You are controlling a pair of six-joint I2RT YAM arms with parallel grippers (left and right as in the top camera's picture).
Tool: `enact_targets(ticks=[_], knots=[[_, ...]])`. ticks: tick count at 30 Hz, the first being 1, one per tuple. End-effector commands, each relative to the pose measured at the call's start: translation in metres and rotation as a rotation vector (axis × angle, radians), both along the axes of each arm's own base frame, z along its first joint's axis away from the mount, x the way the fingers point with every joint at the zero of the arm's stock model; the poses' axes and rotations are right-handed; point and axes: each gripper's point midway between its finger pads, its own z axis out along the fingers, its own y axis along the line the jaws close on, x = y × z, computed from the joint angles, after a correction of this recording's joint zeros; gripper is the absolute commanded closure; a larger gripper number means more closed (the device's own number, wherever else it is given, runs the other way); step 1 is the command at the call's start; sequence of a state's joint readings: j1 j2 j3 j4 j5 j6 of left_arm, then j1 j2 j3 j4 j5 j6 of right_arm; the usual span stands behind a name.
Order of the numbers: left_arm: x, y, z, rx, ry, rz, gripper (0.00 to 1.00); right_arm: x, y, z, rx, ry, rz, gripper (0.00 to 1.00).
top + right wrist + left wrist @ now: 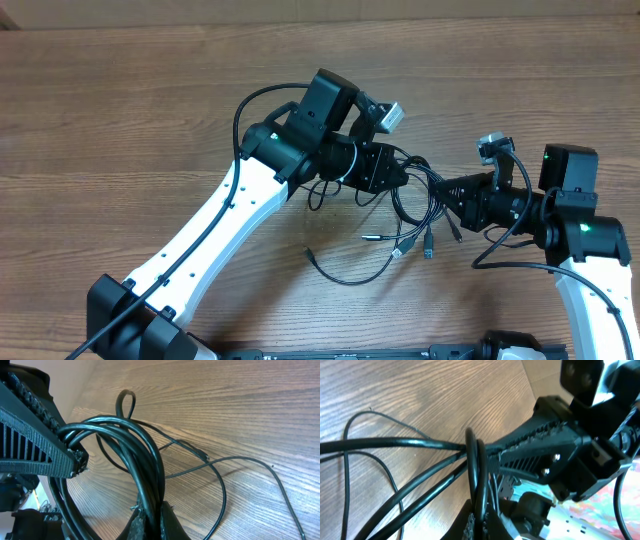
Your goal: Untangle cables
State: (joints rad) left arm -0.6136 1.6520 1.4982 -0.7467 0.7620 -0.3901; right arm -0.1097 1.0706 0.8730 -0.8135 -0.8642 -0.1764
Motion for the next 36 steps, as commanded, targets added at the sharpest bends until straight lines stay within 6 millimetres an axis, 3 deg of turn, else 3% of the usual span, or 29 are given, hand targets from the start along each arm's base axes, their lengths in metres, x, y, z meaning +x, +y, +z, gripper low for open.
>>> enact_targets(ticks=[1,4,11,19,25,28,33,36], knots=[[0.006,-0.003,0.003,-0.010,-0.021,0.018,0.96,-0.002,0.000,0.006,-0.001,-0.008,-0.002,0.96],[0.018,-0.001,0.000,0.019,-0.035,0.085,0.96,-0.008,0.004,0.006,0.027,0.015,0.016,0.96],[0.066,0.036,-0.025,0.213,0.016,0.526,0.96,-0.018,0.007,0.002,0.041,0.064,0.033,0.96],[0.085,0.072,-0.039,0.302,0.094,0.859,0.96,-0.019,0.007,0.002,0.042,0.069,0.033,0.96],[0.087,0.084,-0.043,0.332,0.117,0.949,0.96,-0.019,0.007,0.002,0.044,0.074,0.030,0.96],[0.081,0.111,-0.055,0.402,0.200,1.140,0.96,-0.019,0.007,0.002,0.054,0.093,0.016,0.96],[0.053,0.148,-0.074,0.504,0.388,1.431,0.95,-0.019,0.007,0.002,0.057,0.097,0.012,0.96],[0.039,0.157,-0.079,0.528,0.479,1.530,0.95,-0.015,0.003,-0.001,0.047,0.119,-0.030,0.96]])
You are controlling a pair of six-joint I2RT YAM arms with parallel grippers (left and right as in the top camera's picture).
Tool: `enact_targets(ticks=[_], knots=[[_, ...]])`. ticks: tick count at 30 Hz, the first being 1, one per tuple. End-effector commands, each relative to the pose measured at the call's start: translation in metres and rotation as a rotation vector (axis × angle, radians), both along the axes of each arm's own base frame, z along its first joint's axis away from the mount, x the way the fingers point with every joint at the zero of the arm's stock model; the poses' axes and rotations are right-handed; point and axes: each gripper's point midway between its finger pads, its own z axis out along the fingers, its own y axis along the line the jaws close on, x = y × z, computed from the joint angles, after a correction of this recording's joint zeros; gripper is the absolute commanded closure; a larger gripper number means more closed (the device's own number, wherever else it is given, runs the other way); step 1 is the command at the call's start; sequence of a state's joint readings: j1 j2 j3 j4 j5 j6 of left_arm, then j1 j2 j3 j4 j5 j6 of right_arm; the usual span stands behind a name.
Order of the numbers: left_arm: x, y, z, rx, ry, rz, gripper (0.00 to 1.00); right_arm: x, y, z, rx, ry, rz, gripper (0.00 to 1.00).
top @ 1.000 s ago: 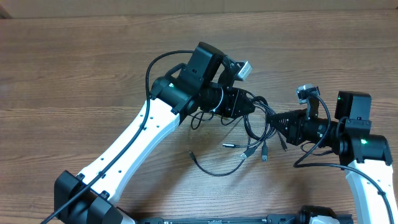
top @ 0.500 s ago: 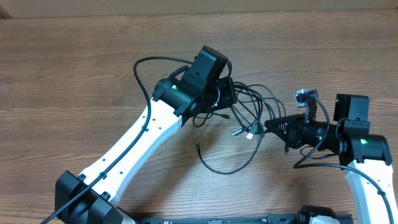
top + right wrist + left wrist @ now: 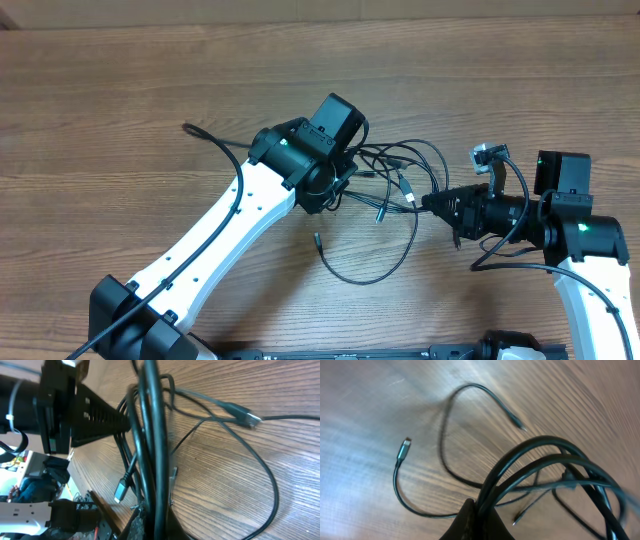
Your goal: Untangle cables
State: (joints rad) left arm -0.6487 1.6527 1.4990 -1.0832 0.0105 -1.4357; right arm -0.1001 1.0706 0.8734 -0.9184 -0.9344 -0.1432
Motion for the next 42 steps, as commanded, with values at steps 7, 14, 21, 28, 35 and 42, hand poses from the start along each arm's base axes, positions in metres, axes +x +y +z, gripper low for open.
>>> enact_targets(ticks=[7,14,21,28,35,42], knots=[[-0.009,0.036,-0.008,0.047,0.105,0.373,0.91,0.012,-0.014,-0.001,-0.060,0.006,-0.096,0.96],[-0.027,0.011,-0.007,-0.073,0.230,0.324,0.73,0.017,-0.019,-0.003,-0.072,0.027,-0.146,0.96],[-0.027,0.010,-0.007,-0.075,0.230,0.321,0.96,0.017,-0.019,-0.003,-0.066,0.032,-0.151,0.96],[0.006,0.039,-0.004,0.076,0.019,0.332,0.96,0.014,-0.012,0.003,-0.043,-0.007,-0.093,0.96],[0.035,-0.072,0.048,-0.046,-0.569,-1.061,0.06,-0.001,0.010,0.028,0.072,-0.164,0.102,0.96],[0.048,-0.078,0.059,0.044,-0.721,-1.210,0.01,-0.010,0.019,0.042,0.171,-0.169,0.155,0.96]])
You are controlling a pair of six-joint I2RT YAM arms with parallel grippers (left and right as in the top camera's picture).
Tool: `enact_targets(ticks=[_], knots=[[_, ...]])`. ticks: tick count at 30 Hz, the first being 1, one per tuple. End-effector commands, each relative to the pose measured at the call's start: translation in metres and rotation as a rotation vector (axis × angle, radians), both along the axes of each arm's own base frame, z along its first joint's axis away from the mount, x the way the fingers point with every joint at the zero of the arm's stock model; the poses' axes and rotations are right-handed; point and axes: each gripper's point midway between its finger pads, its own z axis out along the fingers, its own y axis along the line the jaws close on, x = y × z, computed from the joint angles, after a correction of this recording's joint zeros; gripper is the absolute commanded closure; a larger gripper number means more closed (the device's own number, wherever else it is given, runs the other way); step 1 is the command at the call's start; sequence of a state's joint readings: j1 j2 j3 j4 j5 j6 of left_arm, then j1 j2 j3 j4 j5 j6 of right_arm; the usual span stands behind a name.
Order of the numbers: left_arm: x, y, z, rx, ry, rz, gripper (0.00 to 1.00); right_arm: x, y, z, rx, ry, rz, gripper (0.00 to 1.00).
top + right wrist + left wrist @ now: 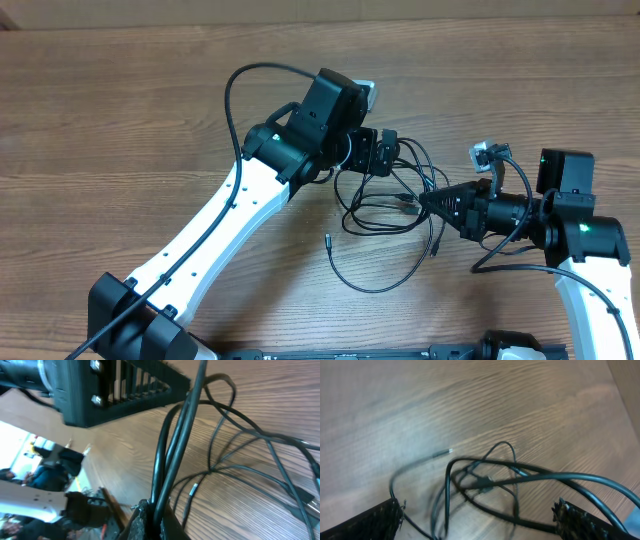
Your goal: Untangle cables
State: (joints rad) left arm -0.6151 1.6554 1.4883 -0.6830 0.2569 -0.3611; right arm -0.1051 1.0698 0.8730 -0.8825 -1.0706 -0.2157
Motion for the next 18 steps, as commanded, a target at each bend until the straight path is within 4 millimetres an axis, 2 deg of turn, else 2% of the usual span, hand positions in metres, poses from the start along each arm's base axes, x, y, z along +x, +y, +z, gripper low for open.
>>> enact_targets(ticks=[1,5,9,12,13,14,17,18], knots=[[0.002,-0.010,0.013,0.031,-0.160,-0.186,0.00,-0.008,0.009,0.024,0.096,-0.061,0.069,0.96],[0.008,-0.017,0.024,-0.011,-0.204,-0.192,0.00,-0.010,0.010,0.026,0.111,-0.064,0.079,0.96],[0.009,-0.019,0.026,0.050,-0.319,-0.314,0.03,-0.009,0.010,0.027,0.109,-0.072,0.079,0.96],[0.014,-0.014,0.024,0.130,-0.407,-0.376,0.20,-0.007,0.009,0.025,0.097,-0.076,0.072,0.96],[0.019,-0.009,0.024,0.154,-0.417,-0.359,0.21,-0.005,0.007,0.022,0.077,-0.073,0.058,0.96],[0.021,-0.006,0.024,0.155,-0.417,-0.352,0.19,-0.004,0.006,0.020,0.066,-0.069,0.049,0.96],[0.021,-0.004,0.027,0.122,-0.403,-0.352,0.00,-0.001,0.004,0.018,0.053,-0.053,0.029,0.96],[0.021,-0.003,0.030,0.100,-0.401,-0.356,0.00,0.001,0.002,0.015,0.040,-0.031,0.004,0.96]])
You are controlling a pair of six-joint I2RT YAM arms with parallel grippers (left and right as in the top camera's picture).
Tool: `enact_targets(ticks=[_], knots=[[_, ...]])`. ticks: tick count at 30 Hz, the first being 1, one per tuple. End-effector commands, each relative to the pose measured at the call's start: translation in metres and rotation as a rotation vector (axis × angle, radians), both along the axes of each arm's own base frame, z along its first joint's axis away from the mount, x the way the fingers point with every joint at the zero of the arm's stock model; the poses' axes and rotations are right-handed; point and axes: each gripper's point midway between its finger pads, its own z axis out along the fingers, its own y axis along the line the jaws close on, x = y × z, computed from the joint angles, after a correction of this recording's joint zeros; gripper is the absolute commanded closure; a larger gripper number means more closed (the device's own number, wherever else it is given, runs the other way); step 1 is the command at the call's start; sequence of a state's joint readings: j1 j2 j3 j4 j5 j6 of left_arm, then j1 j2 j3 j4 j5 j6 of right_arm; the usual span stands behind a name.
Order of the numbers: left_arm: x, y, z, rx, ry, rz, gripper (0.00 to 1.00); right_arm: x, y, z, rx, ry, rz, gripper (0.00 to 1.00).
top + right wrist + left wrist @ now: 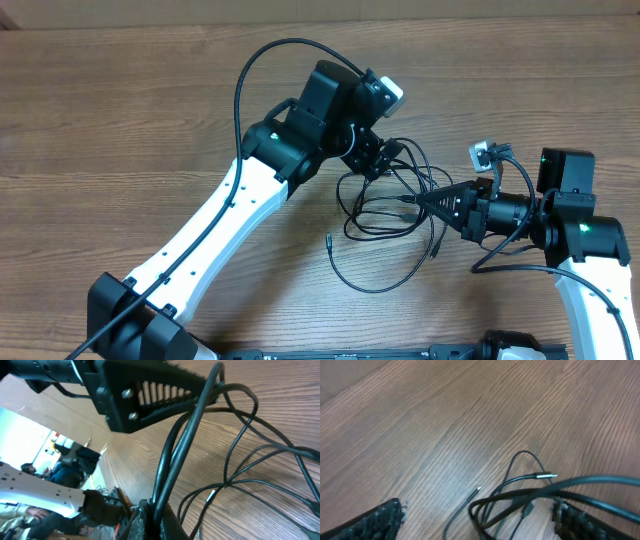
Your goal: Untangle cables
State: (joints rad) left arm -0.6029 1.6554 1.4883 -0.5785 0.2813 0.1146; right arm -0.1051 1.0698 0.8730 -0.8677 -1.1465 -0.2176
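Observation:
A tangle of black cables [385, 205] lies mid-table between the two arms. My right gripper [430, 203] is shut on two thick strands of it [182, 445], which rise from the jaws [156, 512] toward the left gripper's ribbed finger [150, 395]. My left gripper [377, 158] hangs just above the tangle's far side. Its fingers [375, 520] stand wide apart and open, with cable loops [520, 495] beneath them and one thick strand crossing by the right fingertip. A plug [545, 475] lies on the wood.
A thin cable loop [375, 275] trails toward the near side, its free end [329, 240] lying on the wooden table [120, 120]. The left arm's own supply cable [270, 55] arches above its wrist.
The left gripper is still open and has turned slightly over the tangle, so a thick strand now runs by its right fingertip. The right gripper holds the same strands in nearly the same place.
First both grippers were shut on the bundle, close together. Then the left one, still shut, stood further left with the cables stretched between the two. After that it was open over the tangle, and only the right gripper holds the cables now.

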Motion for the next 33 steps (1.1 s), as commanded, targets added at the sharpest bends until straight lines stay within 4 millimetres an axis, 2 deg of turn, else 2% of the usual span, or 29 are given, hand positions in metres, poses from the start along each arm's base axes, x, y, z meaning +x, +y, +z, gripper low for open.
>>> enact_targets(ticks=[1,7,10,12,18,23,33], knots=[[0.006,0.007,0.014,-0.039,-0.030,-0.038,0.00,0.007,-0.006,0.002,-0.033,0.002,-0.052,0.96],[-0.014,0.017,0.047,-0.202,-0.045,-0.282,0.00,0.011,-0.008,0.001,-0.035,0.016,-0.077,0.96],[-0.033,0.024,0.044,-0.217,-0.043,-0.414,0.00,0.013,-0.007,0.005,-0.015,0.023,-0.083,0.96],[-0.050,0.028,0.034,-0.186,-0.040,-0.505,0.00,0.008,-0.001,0.015,0.044,0.009,-0.036,0.96],[-0.066,0.019,0.030,-0.141,-0.114,-0.625,0.01,-0.015,0.012,0.047,0.231,-0.012,0.115,0.96],[-0.047,0.016,0.022,-0.022,-0.210,-0.580,0.00,-0.021,0.014,0.054,0.275,-0.011,0.149,0.96],[-0.041,-0.003,0.032,-0.031,-0.308,-0.601,0.00,-0.031,0.016,0.067,0.348,-0.013,0.207,0.96]])
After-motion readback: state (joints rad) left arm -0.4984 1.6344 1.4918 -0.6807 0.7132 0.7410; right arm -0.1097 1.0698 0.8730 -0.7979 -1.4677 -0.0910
